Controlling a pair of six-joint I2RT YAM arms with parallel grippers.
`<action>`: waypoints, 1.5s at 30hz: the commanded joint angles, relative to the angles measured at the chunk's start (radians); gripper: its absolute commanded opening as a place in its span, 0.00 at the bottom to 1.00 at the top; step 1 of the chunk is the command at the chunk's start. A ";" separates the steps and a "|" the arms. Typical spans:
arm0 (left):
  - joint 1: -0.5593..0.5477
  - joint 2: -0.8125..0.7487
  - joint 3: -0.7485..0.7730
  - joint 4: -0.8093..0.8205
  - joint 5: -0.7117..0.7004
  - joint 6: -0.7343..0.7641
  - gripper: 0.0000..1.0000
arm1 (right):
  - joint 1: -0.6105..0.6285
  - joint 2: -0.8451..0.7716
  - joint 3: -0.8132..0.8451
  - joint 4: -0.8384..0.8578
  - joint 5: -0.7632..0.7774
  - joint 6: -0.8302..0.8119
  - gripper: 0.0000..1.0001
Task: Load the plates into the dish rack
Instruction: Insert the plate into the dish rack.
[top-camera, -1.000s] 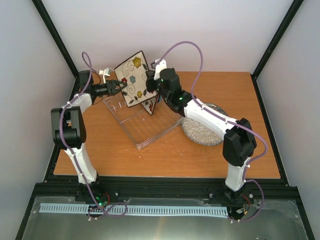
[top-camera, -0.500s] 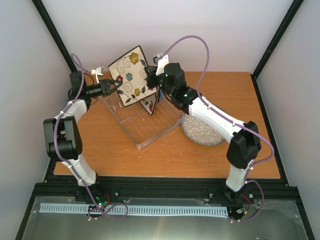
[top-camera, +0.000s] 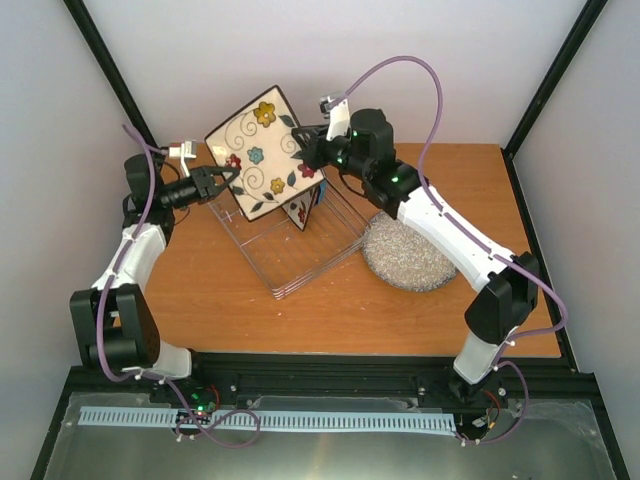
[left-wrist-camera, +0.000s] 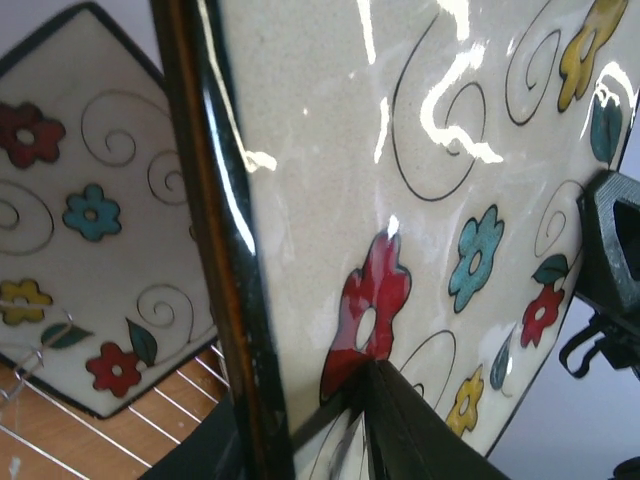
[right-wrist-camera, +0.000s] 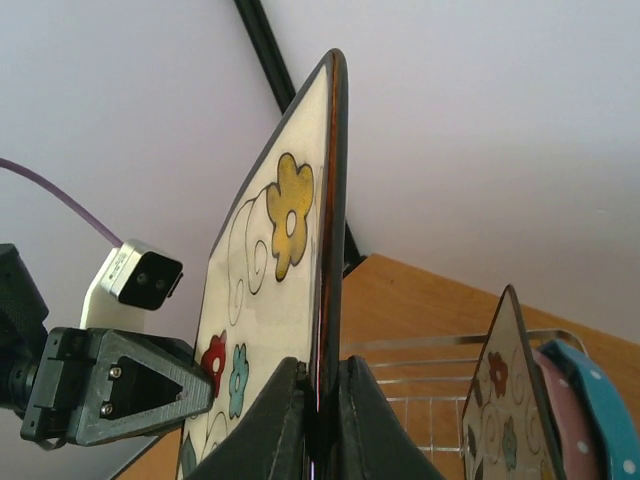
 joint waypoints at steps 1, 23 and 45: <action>-0.051 -0.095 0.004 -0.102 0.058 0.114 0.01 | -0.021 0.013 0.117 -0.024 -0.217 0.015 0.03; 0.009 0.001 0.137 -0.260 0.082 0.294 0.01 | -0.062 0.061 0.257 -0.512 -0.717 -0.133 0.03; 0.010 0.147 0.332 -0.291 0.125 0.292 0.01 | -0.051 0.100 0.178 -0.507 -0.872 -0.073 0.20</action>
